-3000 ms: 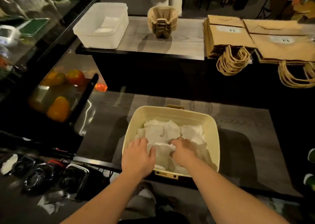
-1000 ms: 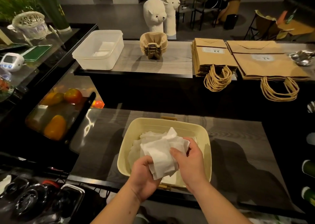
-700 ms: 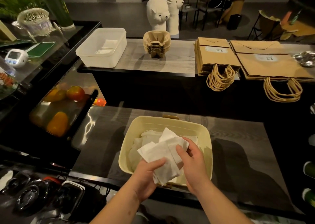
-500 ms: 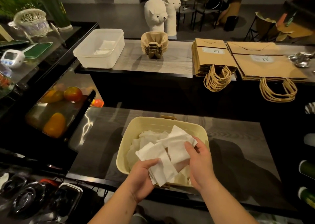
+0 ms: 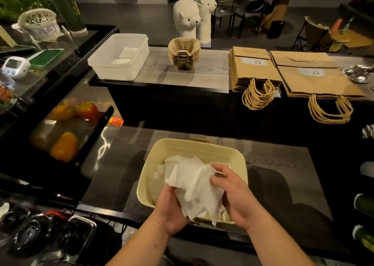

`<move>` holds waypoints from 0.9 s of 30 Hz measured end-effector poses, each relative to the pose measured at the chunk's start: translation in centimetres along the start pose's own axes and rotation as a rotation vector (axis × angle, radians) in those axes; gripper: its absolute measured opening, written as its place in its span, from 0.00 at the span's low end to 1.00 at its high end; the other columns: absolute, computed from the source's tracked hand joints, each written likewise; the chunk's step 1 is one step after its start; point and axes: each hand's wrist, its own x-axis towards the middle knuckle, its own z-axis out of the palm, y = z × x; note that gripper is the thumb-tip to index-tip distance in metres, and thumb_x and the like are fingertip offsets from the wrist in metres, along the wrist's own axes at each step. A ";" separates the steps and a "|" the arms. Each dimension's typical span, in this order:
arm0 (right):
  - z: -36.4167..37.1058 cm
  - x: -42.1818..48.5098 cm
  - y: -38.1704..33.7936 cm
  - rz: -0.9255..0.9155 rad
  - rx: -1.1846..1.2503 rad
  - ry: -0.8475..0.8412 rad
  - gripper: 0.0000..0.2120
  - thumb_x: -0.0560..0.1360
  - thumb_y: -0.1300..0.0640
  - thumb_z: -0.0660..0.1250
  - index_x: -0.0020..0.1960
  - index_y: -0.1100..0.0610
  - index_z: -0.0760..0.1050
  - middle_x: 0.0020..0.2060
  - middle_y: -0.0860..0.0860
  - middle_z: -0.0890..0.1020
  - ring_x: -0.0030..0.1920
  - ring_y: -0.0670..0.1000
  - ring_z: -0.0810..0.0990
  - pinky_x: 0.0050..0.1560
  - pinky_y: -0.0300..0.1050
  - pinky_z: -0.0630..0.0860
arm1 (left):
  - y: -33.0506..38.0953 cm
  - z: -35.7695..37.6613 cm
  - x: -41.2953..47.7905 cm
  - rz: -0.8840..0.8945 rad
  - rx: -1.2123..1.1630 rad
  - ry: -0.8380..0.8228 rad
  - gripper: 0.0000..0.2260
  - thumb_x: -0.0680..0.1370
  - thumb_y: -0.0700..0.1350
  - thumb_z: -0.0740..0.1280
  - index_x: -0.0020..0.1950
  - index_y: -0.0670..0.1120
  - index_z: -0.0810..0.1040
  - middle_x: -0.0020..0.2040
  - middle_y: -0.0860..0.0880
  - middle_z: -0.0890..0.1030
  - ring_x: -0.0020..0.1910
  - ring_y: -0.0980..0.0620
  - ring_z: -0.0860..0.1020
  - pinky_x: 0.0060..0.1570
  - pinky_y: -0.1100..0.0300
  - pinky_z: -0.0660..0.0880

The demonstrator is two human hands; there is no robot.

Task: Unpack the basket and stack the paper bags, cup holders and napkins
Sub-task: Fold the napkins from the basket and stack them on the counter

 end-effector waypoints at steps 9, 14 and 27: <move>-0.4 0.6 1.9 -0.059 -0.401 0.229 0.18 0.75 0.58 0.75 0.61 0.43 0.76 0.56 0.43 0.80 0.57 0.48 0.79 0.58 0.52 0.81 | 0.5 -0.8 0.2 -0.002 -0.063 0.030 0.37 0.78 0.69 0.55 0.68 0.40 0.80 0.69 0.33 0.77 0.68 0.32 0.77 0.72 0.38 0.67; -1.5 0.8 2.0 -0.065 -0.338 0.280 0.19 0.75 0.63 0.74 0.60 0.46 0.77 0.54 0.46 0.84 0.58 0.49 0.81 0.59 0.53 0.81 | 0.6 -0.1 0.2 0.006 0.174 0.149 0.22 0.77 0.47 0.68 0.69 0.39 0.79 0.63 0.35 0.82 0.60 0.35 0.82 0.64 0.41 0.75; -1.6 1.0 2.4 0.007 0.102 0.189 0.13 0.76 0.63 0.72 0.60 0.54 0.79 0.55 0.58 0.84 0.57 0.59 0.83 0.56 0.56 0.82 | 1.4 1.5 0.2 0.040 0.160 0.206 0.16 0.81 0.46 0.64 0.68 0.42 0.78 0.61 0.37 0.84 0.62 0.35 0.81 0.70 0.37 0.72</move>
